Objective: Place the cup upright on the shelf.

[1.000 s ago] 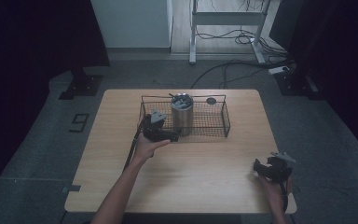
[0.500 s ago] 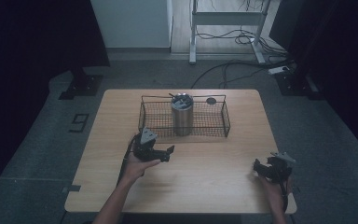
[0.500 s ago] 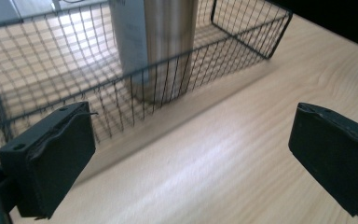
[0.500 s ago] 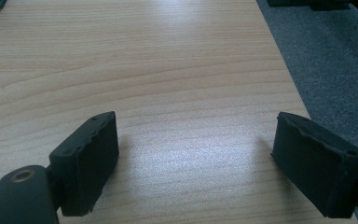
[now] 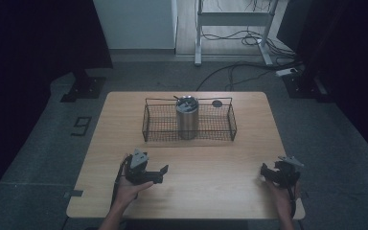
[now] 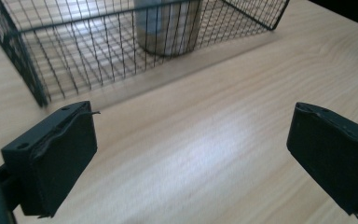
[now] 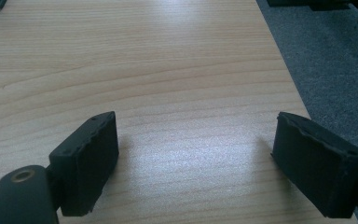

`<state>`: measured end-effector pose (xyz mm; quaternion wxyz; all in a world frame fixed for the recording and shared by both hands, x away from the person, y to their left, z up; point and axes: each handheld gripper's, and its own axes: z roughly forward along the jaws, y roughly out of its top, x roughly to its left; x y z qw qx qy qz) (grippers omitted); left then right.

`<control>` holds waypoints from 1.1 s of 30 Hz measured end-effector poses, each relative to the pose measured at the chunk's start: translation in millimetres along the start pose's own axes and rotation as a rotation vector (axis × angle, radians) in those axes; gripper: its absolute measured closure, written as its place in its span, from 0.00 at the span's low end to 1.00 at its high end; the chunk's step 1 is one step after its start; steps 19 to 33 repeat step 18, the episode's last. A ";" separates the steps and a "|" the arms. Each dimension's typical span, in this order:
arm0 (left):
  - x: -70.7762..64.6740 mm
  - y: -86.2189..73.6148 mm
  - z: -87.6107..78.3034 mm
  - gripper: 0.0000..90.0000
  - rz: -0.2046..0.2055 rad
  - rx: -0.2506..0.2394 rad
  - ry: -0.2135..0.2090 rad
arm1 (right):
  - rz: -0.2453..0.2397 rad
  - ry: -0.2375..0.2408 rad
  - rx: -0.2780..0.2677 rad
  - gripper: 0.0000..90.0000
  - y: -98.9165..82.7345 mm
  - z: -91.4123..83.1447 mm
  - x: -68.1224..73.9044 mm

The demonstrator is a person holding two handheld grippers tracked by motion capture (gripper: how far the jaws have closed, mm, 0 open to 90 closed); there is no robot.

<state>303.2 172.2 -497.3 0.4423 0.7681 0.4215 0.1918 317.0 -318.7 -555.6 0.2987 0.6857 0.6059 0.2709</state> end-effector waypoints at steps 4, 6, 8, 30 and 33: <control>3.8 -8.6 -2.0 0.02 0.001 0.010 0.008 | 0.000 0.000 0.000 0.16 0.0 0.0 0.0; 6.5 -10.1 -2.5 0.02 -0.006 0.011 0.004 | 0.000 0.000 0.001 0.16 0.0 0.0 0.0; 8.9 -10.8 -3.2 0.02 -0.011 0.009 0.009 | 0.000 0.000 0.000 0.16 0.0 0.0 -0.1; 15.7 -21.2 -2.5 0.02 -0.029 0.023 0.042 | -0.001 0.000 0.000 0.16 0.1 0.1 -0.1; 15.7 -21.2 -2.5 0.02 -0.029 0.023 0.042 | -0.001 0.000 0.000 0.16 0.1 0.1 -0.1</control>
